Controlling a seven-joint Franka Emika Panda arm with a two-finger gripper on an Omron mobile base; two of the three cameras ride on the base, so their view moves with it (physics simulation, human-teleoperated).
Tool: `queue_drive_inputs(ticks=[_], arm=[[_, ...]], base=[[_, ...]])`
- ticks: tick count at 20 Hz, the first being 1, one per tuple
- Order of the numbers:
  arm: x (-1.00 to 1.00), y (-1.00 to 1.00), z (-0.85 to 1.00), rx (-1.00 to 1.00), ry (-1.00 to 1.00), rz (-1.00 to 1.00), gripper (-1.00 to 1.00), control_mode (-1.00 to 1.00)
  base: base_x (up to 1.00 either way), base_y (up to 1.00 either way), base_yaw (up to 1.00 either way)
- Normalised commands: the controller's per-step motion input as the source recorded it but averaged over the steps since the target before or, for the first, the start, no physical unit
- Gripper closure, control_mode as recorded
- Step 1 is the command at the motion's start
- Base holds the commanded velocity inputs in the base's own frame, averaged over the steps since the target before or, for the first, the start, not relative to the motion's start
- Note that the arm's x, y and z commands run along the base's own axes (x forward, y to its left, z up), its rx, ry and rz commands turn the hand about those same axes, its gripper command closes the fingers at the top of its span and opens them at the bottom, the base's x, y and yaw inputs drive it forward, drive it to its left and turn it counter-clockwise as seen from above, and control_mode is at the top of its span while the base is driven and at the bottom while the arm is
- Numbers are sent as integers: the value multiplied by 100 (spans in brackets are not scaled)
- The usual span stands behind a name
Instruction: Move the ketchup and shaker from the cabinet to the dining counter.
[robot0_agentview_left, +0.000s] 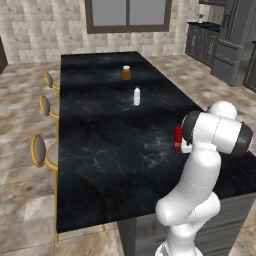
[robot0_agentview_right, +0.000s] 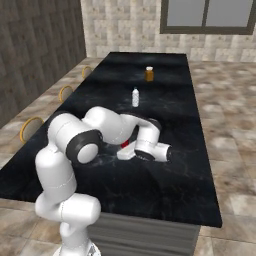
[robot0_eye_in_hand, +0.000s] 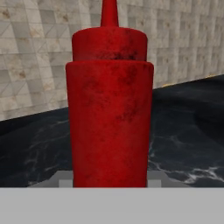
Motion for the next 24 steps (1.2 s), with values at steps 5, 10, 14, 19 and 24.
queue_drive_inputs(ticks=[5,10,14,19,24], arm=[[0,0,-20,0,0,0,100,-100],[0,0,-20,0,0,0,100,-100],[0,0,-14,0,0,0,100,-100],[0,0,-16,0,-5,0,100,-100],[0,0,-13,0,-10,0,100,-100]], base=[[0,0,0],[0,0,0],[0,0,0],[0,0,0],[0,0,0]])
